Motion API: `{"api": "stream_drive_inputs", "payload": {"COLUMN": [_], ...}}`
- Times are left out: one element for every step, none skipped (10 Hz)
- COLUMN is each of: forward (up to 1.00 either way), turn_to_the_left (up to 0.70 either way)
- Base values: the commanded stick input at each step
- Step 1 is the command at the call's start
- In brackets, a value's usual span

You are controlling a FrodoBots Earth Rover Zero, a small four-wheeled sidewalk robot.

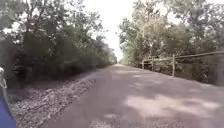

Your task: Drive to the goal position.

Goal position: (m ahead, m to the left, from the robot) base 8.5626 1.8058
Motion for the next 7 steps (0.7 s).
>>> {"api": "stream_drive_inputs", "payload": {"forward": [0.70, 0.70, 0.70, 0.70, 0.70, 0.70, 0.70], "turn_to_the_left": [0.02, 0.02, 0.02, 0.02, 0.02, 0.02, 0.02]}}
